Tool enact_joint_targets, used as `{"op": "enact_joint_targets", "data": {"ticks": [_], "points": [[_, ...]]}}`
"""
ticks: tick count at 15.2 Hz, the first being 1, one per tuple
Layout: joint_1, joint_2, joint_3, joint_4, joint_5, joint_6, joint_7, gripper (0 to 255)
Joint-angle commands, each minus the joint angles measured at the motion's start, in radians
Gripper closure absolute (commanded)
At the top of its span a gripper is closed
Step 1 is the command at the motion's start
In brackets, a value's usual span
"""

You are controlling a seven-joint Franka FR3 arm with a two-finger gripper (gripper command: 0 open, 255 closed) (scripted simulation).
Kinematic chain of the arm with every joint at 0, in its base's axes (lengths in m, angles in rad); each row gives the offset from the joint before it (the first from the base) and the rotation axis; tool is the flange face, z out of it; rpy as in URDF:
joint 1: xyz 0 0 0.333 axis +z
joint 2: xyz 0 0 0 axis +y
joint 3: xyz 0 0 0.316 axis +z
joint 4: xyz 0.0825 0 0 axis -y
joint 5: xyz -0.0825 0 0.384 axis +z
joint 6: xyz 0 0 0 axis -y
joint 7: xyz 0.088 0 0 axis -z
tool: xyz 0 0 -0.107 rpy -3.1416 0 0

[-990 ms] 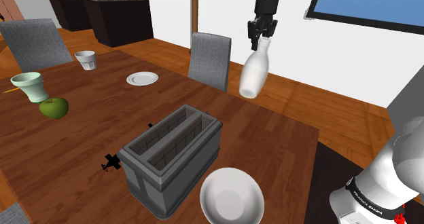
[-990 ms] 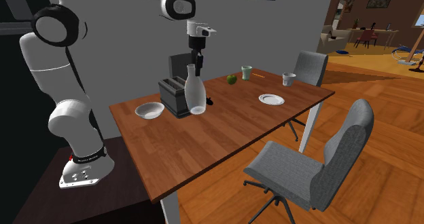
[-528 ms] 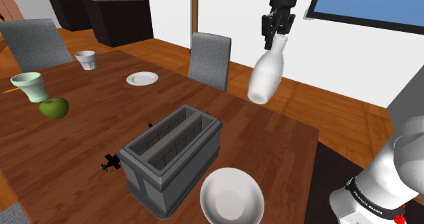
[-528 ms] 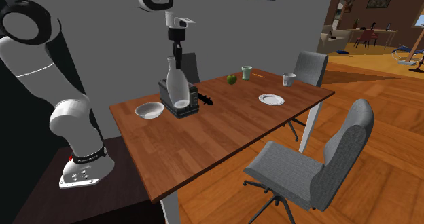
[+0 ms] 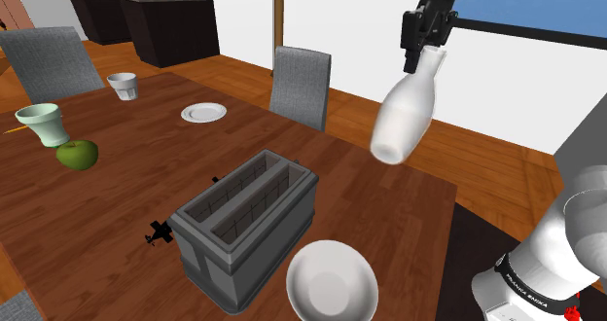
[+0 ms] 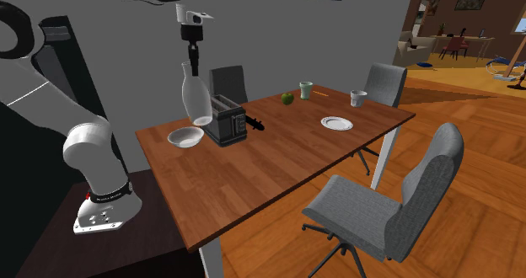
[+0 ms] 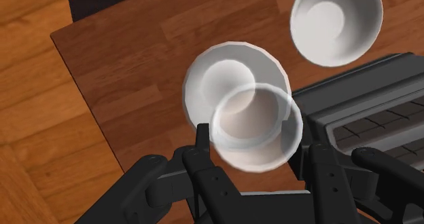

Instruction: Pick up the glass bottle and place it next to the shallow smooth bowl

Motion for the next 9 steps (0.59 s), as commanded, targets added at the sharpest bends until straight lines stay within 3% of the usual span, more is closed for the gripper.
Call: {"op": "enact_joint_targets", "data": {"ticks": [1, 9], "points": [[0.010, -0.042, 0.018, -0.004, 0.014, -0.037, 0.030, 255], [0.052, -0.182, 0.107, 0.000, 0.092, -0.170, 0.167, 255]]}}
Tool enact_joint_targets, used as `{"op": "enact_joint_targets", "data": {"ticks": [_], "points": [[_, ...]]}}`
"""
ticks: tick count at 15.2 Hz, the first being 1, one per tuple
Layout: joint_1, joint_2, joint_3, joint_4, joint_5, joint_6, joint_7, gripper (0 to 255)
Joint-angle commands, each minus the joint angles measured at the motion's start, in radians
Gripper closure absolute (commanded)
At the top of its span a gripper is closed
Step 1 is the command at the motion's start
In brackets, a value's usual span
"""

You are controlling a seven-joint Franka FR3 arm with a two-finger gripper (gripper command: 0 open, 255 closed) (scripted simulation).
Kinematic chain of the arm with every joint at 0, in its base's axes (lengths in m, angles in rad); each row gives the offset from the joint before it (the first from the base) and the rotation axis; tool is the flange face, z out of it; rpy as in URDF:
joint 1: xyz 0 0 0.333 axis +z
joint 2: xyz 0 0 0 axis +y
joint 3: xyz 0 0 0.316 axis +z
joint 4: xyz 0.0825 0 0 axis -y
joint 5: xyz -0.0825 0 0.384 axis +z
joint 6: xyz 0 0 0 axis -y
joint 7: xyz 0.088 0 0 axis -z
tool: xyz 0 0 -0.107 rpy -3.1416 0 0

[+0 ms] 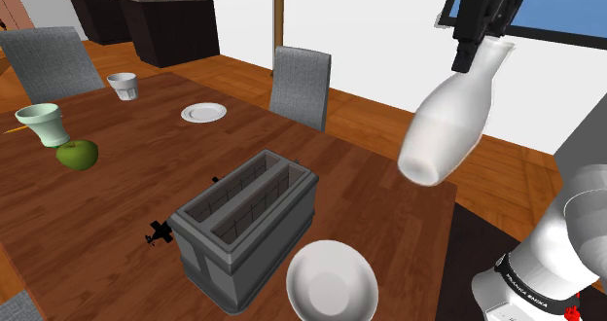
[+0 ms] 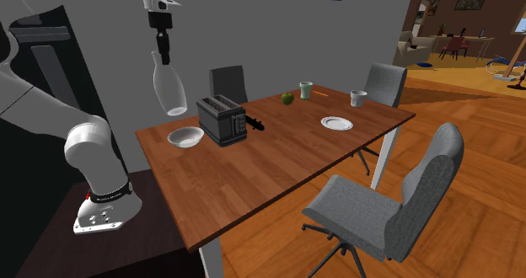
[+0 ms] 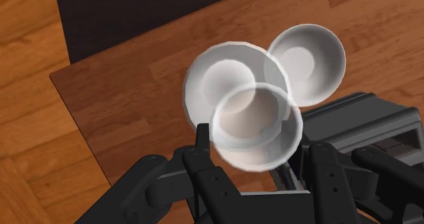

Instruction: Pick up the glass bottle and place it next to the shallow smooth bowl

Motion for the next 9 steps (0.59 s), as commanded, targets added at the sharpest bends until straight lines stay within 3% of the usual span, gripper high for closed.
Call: {"op": "enact_joint_targets", "data": {"ticks": [1, 9], "points": [[0.010, -0.023, 0.027, 0.020, 0.024, -0.038, 0.042, 255], [0.039, -0.096, 0.128, 0.107, 0.129, -0.172, 0.207, 255]]}}
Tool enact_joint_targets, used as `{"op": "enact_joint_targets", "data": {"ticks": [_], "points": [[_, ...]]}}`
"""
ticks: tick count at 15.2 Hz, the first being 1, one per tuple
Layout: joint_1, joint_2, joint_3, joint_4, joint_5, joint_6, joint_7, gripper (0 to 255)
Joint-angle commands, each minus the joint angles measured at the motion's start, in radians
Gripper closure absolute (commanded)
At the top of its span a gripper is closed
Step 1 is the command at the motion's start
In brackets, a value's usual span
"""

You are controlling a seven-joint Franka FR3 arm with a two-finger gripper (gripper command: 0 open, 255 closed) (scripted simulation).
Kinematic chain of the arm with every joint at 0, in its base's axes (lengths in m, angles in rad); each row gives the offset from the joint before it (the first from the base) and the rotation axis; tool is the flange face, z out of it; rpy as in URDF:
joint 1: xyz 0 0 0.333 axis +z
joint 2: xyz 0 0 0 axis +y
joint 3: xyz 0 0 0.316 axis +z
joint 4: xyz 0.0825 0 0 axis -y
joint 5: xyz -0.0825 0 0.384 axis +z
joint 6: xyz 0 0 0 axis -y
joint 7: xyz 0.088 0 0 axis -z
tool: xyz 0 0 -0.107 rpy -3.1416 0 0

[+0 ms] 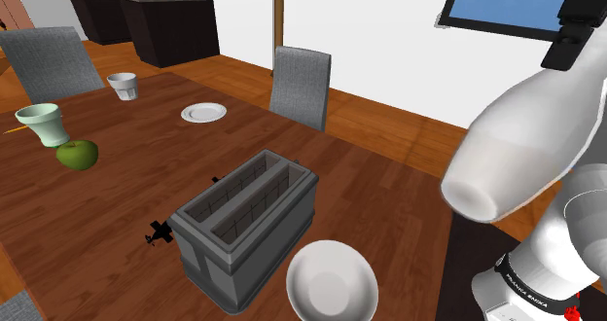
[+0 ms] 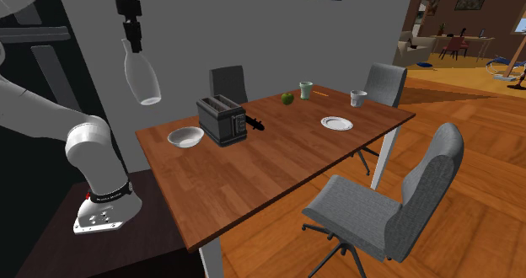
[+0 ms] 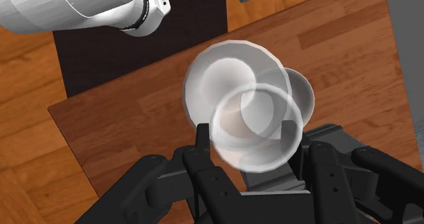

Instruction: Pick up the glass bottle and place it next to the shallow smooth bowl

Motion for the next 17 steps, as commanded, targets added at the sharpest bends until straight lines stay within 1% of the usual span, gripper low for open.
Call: {"op": "enact_joint_targets", "data": {"ticks": [1, 17], "points": [[0.004, -0.016, 0.014, -0.008, 0.016, -0.004, 0.021, 255], [0.024, -0.151, 0.033, -0.323, 0.042, 0.176, -0.015, 255]]}}
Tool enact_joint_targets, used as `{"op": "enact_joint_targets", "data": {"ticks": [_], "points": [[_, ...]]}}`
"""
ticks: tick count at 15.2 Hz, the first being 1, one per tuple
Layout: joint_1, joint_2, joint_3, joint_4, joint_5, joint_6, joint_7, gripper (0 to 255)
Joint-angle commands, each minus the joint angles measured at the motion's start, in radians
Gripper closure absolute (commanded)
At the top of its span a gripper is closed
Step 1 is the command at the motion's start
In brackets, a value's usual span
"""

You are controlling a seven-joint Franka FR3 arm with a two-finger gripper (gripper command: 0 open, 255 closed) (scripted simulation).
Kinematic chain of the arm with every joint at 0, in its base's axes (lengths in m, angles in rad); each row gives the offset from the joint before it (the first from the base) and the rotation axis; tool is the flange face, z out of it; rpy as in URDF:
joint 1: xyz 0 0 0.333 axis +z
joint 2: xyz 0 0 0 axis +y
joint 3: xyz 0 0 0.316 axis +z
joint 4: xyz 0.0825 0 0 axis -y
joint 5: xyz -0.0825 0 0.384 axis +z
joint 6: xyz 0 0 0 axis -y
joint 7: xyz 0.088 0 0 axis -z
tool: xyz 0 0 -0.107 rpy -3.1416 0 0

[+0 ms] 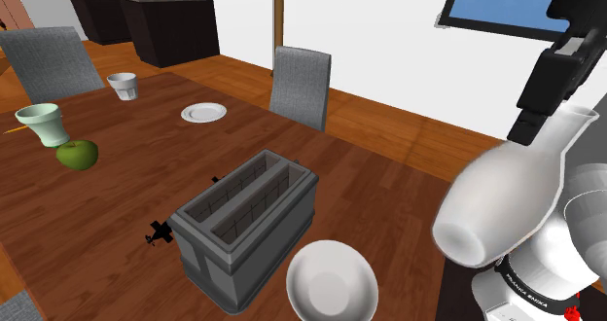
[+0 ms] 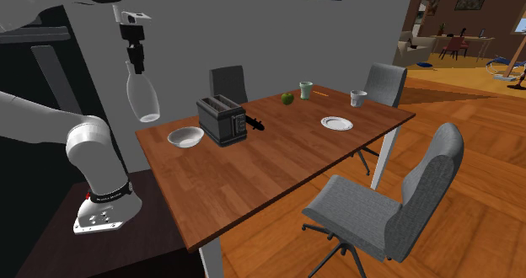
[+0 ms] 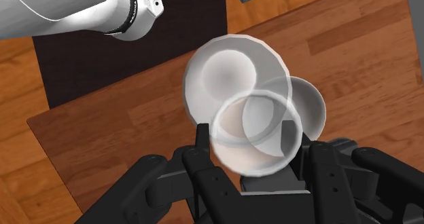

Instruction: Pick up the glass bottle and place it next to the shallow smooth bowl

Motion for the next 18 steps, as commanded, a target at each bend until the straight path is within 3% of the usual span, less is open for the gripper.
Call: {"op": "enact_joint_targets", "data": {"ticks": [1, 18], "points": [[0.003, -0.015, 0.004, -0.037, 0.004, 0.023, -0.004, 255], [0.027, -0.110, 0.047, -0.316, 0.049, 0.208, -0.029, 255]]}}
